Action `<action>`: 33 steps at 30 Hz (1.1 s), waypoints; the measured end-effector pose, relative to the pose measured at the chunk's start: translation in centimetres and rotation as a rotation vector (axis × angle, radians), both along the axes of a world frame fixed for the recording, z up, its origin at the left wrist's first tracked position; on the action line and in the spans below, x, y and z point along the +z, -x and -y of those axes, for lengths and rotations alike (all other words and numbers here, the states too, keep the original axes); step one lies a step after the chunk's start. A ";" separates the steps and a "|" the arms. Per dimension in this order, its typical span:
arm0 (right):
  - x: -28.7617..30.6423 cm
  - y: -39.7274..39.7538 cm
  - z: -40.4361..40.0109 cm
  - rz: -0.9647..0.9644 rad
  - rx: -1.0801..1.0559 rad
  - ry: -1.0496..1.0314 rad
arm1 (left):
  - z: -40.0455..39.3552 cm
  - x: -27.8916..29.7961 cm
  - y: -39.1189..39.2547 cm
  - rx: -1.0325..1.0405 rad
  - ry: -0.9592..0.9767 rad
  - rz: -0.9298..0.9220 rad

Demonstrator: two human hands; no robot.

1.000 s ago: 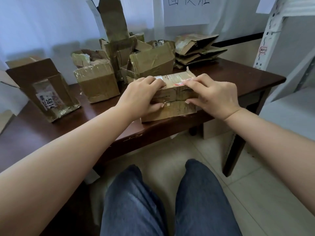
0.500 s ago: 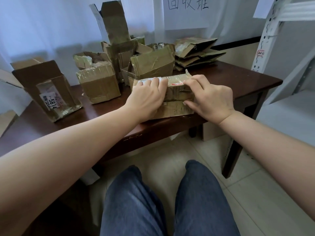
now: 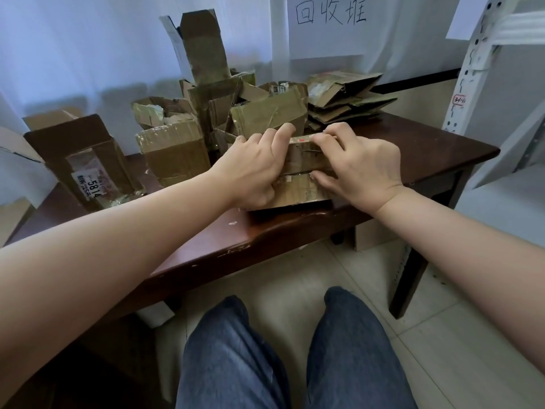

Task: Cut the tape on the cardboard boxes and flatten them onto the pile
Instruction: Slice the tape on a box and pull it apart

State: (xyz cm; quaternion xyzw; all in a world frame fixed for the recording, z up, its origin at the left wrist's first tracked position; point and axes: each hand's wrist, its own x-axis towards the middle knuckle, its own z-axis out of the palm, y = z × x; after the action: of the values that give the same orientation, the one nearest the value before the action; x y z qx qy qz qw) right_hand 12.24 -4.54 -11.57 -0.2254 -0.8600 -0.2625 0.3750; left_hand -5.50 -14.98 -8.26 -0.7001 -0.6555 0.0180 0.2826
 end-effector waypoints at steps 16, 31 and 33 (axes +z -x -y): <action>0.3 1.8 -0.5 -0.055 0.044 -0.172 | 0.3 0.7 1.2 -0.083 -0.040 0.017; 0.7 2.9 -1.1 0.005 0.069 -0.248 | 0.3 1.7 1.0 -0.236 0.004 0.246; 0.9 3.5 -1.2 0.022 0.027 -0.292 | 0.3 1.7 1.1 -0.227 0.003 0.233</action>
State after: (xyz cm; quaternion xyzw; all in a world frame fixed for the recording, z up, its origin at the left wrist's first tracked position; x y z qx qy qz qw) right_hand 8.78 -3.38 -10.71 -0.1540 -0.8196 -0.3822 0.3980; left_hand -6.56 -15.27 -6.61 -0.7675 -0.6004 -0.0943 0.2037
